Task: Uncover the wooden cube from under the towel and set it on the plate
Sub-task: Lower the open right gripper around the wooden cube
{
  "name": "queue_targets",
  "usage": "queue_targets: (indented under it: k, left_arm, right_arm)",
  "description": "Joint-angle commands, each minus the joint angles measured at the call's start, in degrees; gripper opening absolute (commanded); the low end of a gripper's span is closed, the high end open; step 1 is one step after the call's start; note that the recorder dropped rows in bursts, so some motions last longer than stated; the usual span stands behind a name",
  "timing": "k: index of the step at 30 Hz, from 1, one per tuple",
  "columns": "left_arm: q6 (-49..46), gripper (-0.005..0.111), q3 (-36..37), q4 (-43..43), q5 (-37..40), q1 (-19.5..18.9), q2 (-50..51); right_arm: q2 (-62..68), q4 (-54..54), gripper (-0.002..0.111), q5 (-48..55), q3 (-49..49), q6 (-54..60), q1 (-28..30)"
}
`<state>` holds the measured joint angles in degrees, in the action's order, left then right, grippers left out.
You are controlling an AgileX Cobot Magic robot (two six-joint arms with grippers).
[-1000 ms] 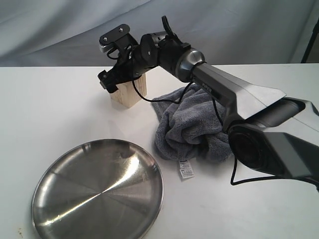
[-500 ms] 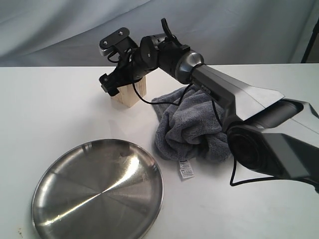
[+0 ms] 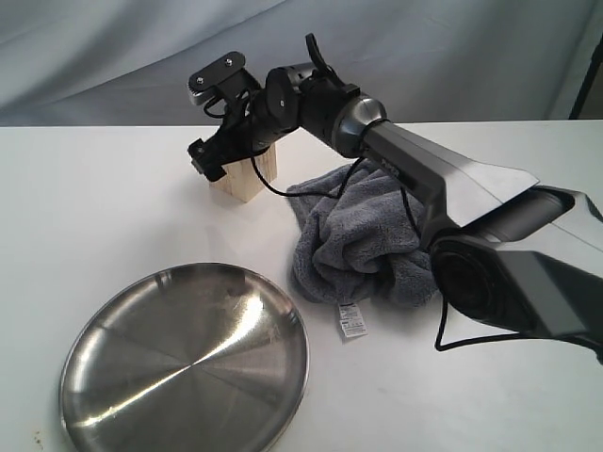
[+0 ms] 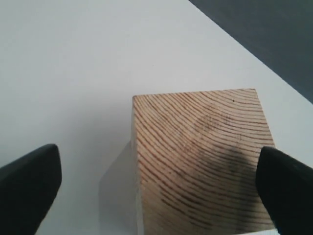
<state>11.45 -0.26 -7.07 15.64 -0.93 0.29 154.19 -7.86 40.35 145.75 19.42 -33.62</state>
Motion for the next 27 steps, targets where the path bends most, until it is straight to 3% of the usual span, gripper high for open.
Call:
queue_targets:
  k: [1,18,27]
  left_arm:
    - [0.3,0.002,0.3,0.5,-0.4,-0.1,-0.3]
    - [0.3,0.002,0.3,0.5,-0.4,-0.1,-0.3]
    - [0.3,0.002,0.3,0.5,-0.4,-0.1,-0.3]
  right_arm:
    - [-2.4,0.1,0.100,0.7,0.0,-0.4,0.0]
    - [0.0,0.9,0.099,9.3,0.0,-1.9,-0.2]
    - [0.0,-5.5,0.066,15.1,0.0,0.6,-1.7]
